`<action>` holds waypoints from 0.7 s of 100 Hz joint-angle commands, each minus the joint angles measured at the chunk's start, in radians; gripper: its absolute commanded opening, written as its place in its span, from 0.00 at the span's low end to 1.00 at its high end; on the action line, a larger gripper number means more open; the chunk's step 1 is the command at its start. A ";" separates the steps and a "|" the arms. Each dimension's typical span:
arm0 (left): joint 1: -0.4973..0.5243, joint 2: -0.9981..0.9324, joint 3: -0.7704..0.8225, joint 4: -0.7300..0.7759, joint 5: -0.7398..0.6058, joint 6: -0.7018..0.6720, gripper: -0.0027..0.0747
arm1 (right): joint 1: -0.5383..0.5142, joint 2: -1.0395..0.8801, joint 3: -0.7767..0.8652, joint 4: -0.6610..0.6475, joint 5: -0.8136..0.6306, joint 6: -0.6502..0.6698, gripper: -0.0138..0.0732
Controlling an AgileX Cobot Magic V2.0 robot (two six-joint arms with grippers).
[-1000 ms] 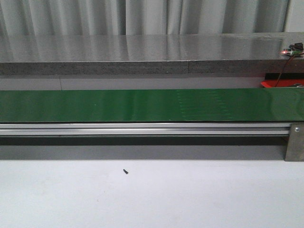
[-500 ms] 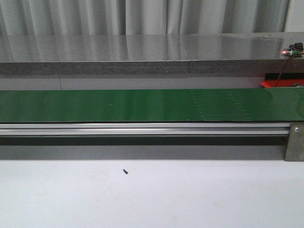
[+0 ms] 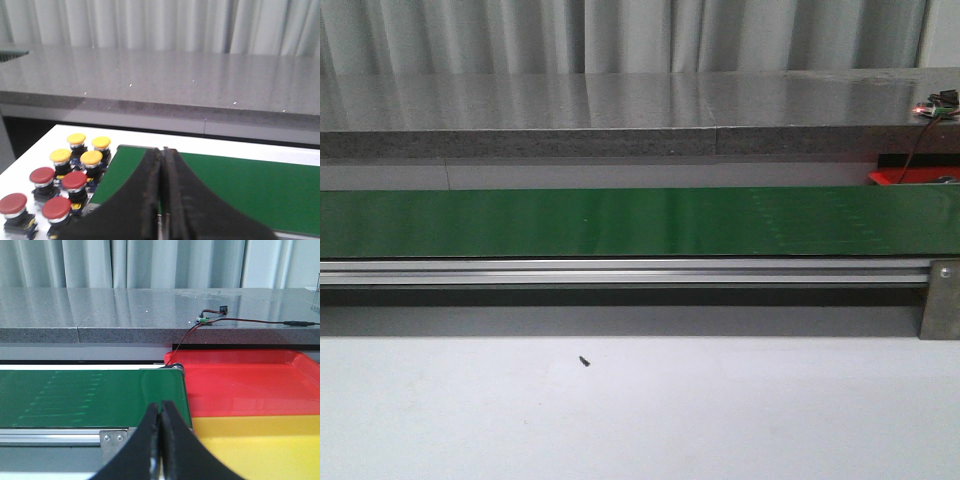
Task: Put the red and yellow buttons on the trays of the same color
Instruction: 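Move the left gripper down over the cluster of red buttons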
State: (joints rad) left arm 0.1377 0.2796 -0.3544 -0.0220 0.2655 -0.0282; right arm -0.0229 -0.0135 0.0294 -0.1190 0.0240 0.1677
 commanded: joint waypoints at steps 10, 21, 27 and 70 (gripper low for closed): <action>0.102 0.195 -0.124 -0.051 -0.045 -0.018 0.02 | -0.004 -0.015 -0.018 -0.008 -0.074 -0.001 0.09; 0.163 0.300 -0.175 -0.085 -0.045 -0.018 0.16 | -0.004 -0.015 -0.018 -0.008 -0.074 -0.001 0.09; 0.190 0.347 -0.200 -0.090 -0.043 -0.018 0.31 | -0.004 -0.015 -0.018 -0.008 -0.074 -0.001 0.09; 0.317 0.696 -0.453 -0.181 0.269 -0.036 0.77 | -0.004 -0.015 -0.018 -0.008 -0.074 -0.001 0.09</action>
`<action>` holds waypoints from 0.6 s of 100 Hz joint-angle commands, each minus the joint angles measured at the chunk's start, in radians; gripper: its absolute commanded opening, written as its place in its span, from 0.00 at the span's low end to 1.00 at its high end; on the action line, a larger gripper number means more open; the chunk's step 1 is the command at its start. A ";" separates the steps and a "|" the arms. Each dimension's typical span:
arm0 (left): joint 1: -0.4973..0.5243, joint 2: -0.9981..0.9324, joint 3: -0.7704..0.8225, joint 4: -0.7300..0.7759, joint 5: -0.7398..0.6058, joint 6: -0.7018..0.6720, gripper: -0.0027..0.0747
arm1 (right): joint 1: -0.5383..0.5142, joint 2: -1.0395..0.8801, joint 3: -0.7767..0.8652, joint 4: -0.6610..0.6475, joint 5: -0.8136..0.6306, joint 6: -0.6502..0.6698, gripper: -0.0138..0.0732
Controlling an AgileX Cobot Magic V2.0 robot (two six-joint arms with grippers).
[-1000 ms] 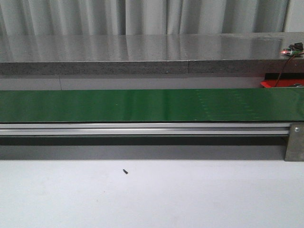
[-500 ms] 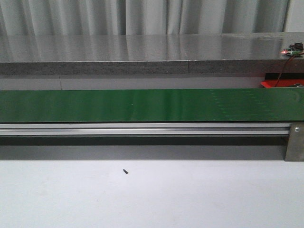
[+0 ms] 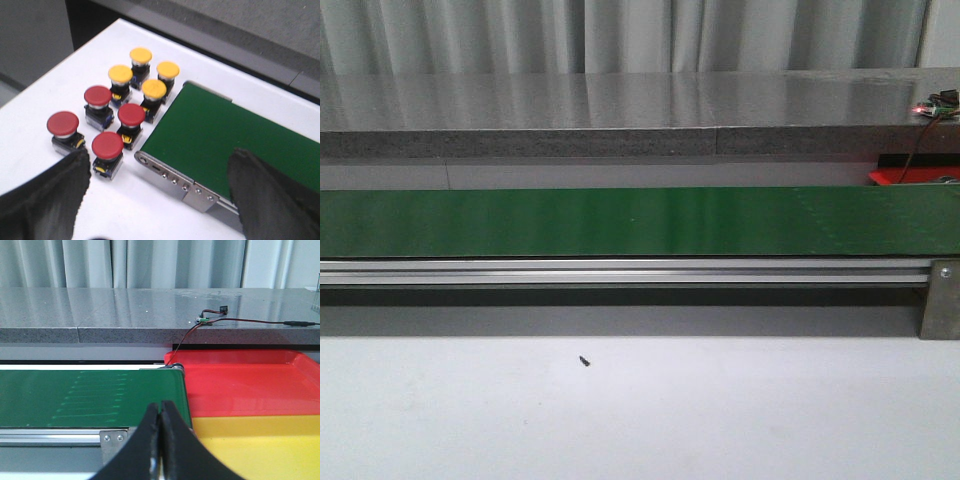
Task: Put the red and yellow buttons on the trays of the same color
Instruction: 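Move the left gripper down over the cluster of red buttons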
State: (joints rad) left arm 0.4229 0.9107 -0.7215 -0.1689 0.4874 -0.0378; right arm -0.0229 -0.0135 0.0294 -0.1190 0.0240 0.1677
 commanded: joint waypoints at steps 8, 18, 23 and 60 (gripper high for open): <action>0.074 0.151 -0.163 -0.065 0.167 -0.038 0.77 | -0.004 -0.015 -0.018 -0.008 -0.074 -0.001 0.09; 0.094 0.254 -0.228 -0.067 0.235 -0.038 0.77 | -0.004 -0.015 -0.018 -0.008 -0.074 -0.001 0.09; 0.094 0.292 -0.244 -0.067 0.235 -0.038 0.77 | -0.004 -0.015 -0.018 -0.008 -0.074 -0.001 0.09; 0.094 0.477 -0.253 -0.072 0.153 -0.038 0.77 | -0.004 -0.015 -0.018 -0.008 -0.074 -0.001 0.09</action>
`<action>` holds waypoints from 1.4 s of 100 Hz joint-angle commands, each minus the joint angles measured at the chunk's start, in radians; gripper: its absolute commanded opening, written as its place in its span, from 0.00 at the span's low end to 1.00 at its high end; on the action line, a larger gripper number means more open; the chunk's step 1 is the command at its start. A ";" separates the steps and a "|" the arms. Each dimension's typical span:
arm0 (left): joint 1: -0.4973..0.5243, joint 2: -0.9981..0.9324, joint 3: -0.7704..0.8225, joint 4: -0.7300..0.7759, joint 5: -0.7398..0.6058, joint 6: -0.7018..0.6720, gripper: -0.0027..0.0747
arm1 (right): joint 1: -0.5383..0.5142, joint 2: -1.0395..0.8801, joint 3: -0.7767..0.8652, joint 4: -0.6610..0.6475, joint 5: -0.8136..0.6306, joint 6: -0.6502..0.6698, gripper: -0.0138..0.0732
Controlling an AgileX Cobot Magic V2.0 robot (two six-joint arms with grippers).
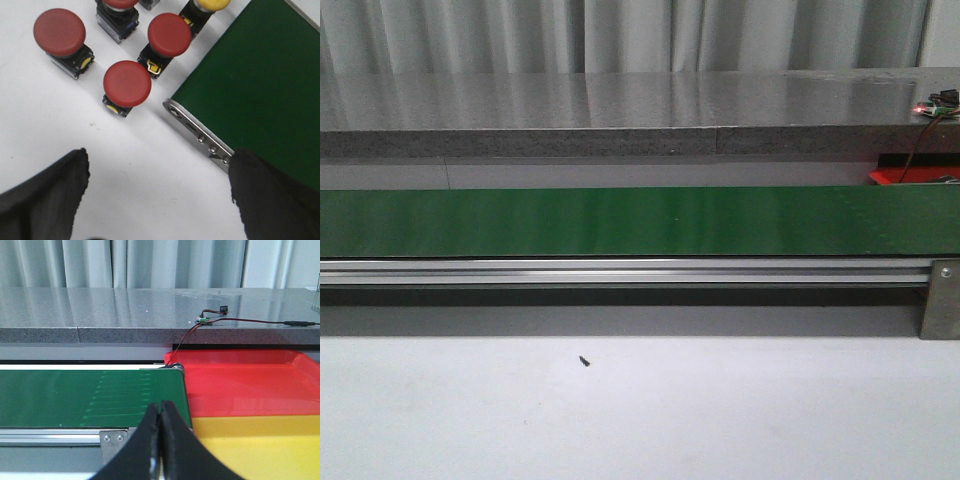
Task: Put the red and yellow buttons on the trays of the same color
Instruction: 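Move the left gripper down over the cluster of red buttons, then grasp a red mushroom button with the left gripper and lift it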
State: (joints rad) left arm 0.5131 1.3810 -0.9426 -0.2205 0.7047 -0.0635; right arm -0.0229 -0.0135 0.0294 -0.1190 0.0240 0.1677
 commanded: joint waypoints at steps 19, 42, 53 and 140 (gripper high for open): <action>0.004 0.103 -0.058 -0.020 -0.074 -0.018 0.77 | -0.004 -0.015 -0.018 -0.008 -0.074 -0.001 0.09; 0.004 0.219 -0.137 -0.005 -0.066 -0.036 0.76 | -0.004 -0.015 -0.018 -0.008 -0.074 -0.001 0.09; 0.004 0.257 -0.173 0.023 -0.068 -0.080 0.76 | -0.004 -0.015 -0.018 -0.008 -0.074 -0.001 0.09; 0.004 0.369 -0.218 0.117 -0.094 -0.139 0.26 | -0.004 -0.015 -0.018 -0.008 -0.074 -0.001 0.09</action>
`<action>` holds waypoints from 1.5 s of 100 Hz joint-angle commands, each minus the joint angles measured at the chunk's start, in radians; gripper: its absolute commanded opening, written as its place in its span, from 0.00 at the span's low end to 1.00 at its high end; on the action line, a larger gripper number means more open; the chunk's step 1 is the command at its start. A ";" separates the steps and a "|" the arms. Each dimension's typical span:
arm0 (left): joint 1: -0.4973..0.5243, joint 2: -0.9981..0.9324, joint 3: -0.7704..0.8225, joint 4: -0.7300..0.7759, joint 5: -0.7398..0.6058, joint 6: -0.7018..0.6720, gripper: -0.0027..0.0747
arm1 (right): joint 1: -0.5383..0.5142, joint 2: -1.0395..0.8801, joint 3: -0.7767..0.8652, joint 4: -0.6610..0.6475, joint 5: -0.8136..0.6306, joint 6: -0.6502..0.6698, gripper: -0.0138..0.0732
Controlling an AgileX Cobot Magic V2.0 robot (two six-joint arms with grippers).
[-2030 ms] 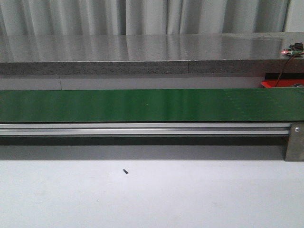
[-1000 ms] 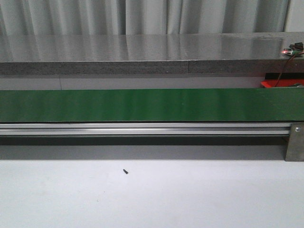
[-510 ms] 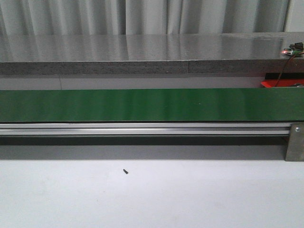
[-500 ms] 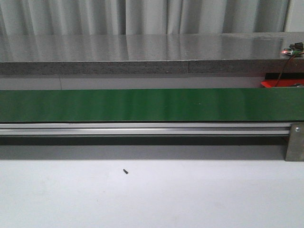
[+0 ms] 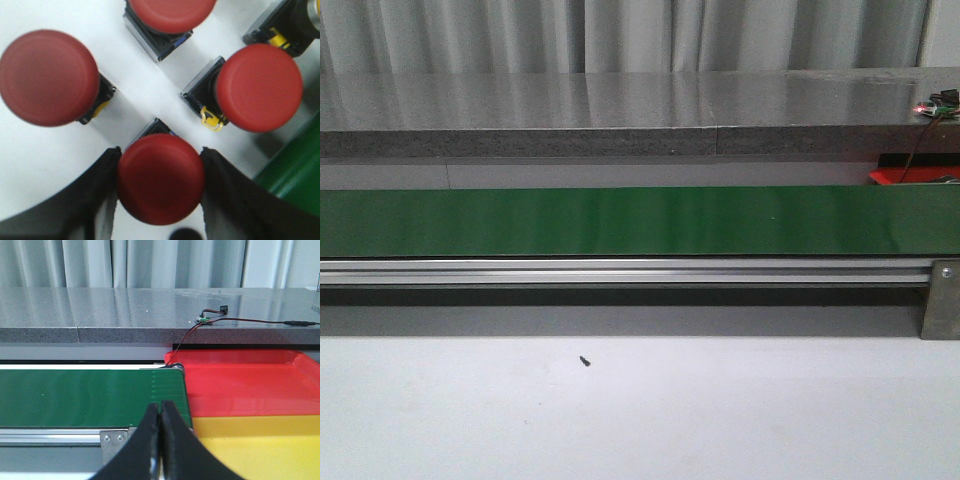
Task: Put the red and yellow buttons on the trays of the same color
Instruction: 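Grasp a red mushroom button with the left gripper and lift it, then lower the red button onto the green belt and open the left gripper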
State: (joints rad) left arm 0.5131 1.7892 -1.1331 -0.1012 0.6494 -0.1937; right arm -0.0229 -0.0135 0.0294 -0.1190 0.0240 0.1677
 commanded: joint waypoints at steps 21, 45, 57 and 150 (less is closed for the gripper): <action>0.004 -0.059 -0.027 0.000 0.007 -0.009 0.19 | -0.004 -0.015 -0.018 -0.008 -0.074 -0.001 0.09; 0.004 -0.208 -0.029 0.000 0.046 0.002 0.19 | -0.004 -0.015 -0.018 -0.008 -0.074 -0.001 0.09; -0.002 -0.280 -0.068 0.000 0.111 0.029 0.19 | -0.004 -0.015 -0.018 -0.008 -0.074 -0.001 0.09; -0.278 -0.092 -0.249 -0.032 0.183 0.065 0.26 | -0.004 -0.015 -0.018 -0.008 -0.074 -0.001 0.09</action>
State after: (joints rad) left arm 0.2409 1.7350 -1.3473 -0.1105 0.8712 -0.1315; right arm -0.0229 -0.0135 0.0294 -0.1190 0.0240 0.1677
